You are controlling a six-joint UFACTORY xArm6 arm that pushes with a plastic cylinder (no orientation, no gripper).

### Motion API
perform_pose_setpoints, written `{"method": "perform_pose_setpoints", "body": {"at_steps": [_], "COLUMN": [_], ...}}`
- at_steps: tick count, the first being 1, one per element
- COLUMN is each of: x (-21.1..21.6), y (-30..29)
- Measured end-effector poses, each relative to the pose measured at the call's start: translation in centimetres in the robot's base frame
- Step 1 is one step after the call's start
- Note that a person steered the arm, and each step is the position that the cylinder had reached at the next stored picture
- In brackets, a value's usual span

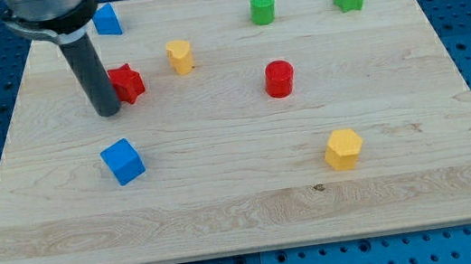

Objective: Point your arm at the left side of the yellow hexagon

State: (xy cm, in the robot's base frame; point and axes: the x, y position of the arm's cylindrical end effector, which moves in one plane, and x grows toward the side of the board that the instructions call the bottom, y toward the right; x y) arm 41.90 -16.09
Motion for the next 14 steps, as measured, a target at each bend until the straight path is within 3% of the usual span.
{"method": "perform_pose_setpoints", "body": {"at_steps": [11,14], "x": [3.4,6.5], "y": [12.2,13.5]}}
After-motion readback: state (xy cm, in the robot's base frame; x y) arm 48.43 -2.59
